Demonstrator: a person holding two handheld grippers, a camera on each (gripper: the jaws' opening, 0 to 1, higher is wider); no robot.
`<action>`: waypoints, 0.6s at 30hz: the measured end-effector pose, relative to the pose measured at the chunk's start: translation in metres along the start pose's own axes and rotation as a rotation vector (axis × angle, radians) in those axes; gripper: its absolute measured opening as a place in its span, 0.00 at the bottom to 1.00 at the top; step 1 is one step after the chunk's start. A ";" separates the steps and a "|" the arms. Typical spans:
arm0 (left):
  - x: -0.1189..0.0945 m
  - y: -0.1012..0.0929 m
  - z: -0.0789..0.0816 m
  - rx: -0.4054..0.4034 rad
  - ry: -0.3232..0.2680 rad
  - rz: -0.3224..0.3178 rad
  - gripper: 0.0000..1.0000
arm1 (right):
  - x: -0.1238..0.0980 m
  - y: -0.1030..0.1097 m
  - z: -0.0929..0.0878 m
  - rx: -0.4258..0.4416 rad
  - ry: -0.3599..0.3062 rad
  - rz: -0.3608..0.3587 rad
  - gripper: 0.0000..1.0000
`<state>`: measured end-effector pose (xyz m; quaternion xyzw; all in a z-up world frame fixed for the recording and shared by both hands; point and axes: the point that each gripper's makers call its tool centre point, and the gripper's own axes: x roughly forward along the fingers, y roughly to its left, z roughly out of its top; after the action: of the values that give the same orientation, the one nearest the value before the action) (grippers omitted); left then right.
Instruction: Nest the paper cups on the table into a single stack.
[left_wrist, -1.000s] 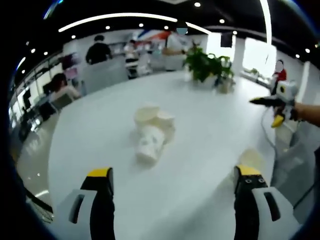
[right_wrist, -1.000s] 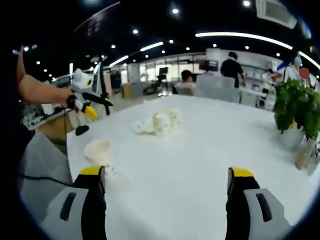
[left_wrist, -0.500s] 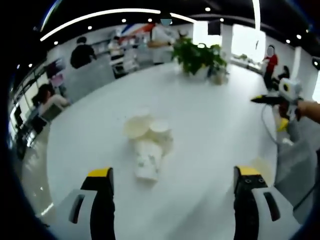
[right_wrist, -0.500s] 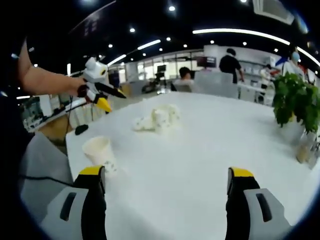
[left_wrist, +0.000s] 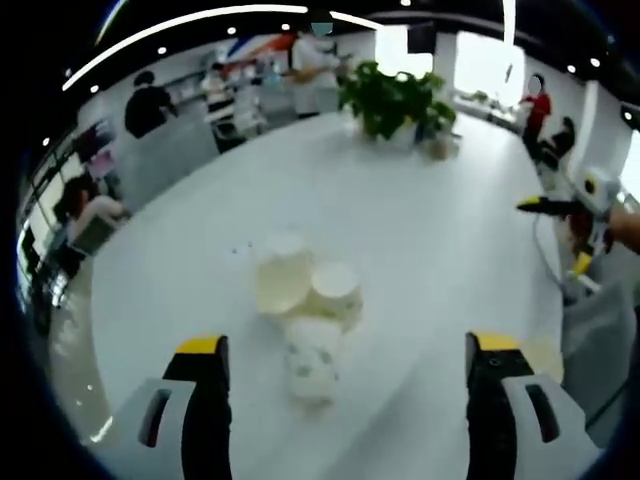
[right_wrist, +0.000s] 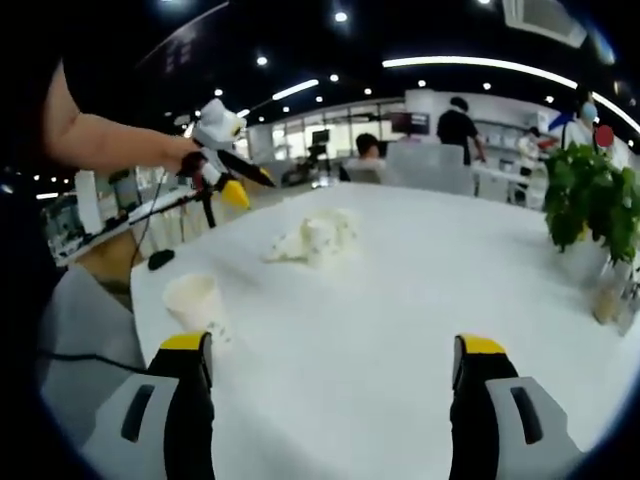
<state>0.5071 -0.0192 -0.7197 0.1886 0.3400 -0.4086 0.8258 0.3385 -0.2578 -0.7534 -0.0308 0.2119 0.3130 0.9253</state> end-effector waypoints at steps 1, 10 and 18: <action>0.001 0.001 0.002 0.003 0.003 -0.001 0.96 | 0.001 0.001 0.002 0.003 -0.007 0.005 0.98; 0.017 0.009 0.006 0.029 0.037 -0.013 0.94 | 0.008 0.003 0.003 0.002 -0.005 0.013 0.98; 0.034 0.012 -0.008 0.056 0.073 -0.039 0.87 | 0.011 0.005 0.001 0.007 0.003 0.018 0.98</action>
<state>0.5283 -0.0266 -0.7492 0.2197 0.3620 -0.4267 0.7991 0.3440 -0.2475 -0.7571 -0.0264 0.2147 0.3206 0.9222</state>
